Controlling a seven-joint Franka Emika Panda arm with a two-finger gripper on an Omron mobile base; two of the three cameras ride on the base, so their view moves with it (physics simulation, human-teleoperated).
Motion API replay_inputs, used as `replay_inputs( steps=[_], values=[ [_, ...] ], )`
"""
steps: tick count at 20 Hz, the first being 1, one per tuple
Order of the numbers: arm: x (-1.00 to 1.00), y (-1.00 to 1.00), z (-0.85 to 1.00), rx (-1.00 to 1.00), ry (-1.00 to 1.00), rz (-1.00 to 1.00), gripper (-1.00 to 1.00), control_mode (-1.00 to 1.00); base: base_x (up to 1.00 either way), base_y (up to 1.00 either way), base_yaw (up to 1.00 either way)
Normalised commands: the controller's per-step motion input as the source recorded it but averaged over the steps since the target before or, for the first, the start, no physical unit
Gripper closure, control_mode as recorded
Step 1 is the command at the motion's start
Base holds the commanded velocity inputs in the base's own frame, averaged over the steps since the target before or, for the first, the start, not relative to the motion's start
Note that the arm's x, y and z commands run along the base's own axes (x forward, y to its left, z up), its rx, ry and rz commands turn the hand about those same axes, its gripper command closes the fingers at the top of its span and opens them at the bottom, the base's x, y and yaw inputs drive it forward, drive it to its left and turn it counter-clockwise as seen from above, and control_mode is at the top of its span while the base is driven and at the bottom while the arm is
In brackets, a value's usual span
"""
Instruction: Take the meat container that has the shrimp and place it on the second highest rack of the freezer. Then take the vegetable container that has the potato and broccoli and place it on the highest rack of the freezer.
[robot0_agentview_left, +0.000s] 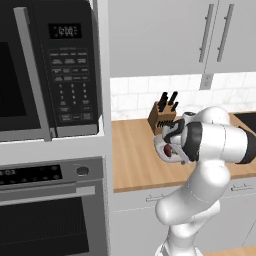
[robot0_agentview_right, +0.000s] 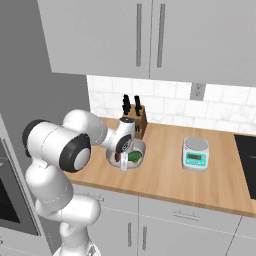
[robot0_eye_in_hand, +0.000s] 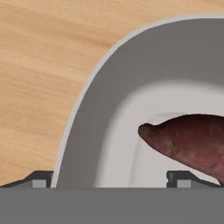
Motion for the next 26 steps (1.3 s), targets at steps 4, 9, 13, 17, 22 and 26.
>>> replay_inputs(
  steps=[4, 9, 13, 17, 22, 26],
  values=[
    [0.00, 0.00, 0.00, 0.00, 0.00, 0.00, -1.00, -1.00, 0.00, 0.00, 0.00],
    [0.00, 0.00, 0.00, 0.00, 0.00, 0.00, 1.00, -1.00, 0.00, 0.00, 0.00],
    [0.00, 0.00, 0.00, 0.00, 0.00, 0.00, 1.00, -1.00, 0.00, 0.00, 0.00],
    [0.00, 0.00, 0.00, 0.00, 0.00, 0.00, 1.00, -1.00, 0.00, 0.00, 0.00],
    [-0.01, 0.00, 0.00, 0.00, 0.00, 0.00, 1.00, -1.00, 0.00, 0.00, 0.00],
    [-0.26, -0.04, 0.49, 0.00, 0.00, -0.03, 1.00, -1.00, 0.00, 0.00, 0.00]
  ],
)
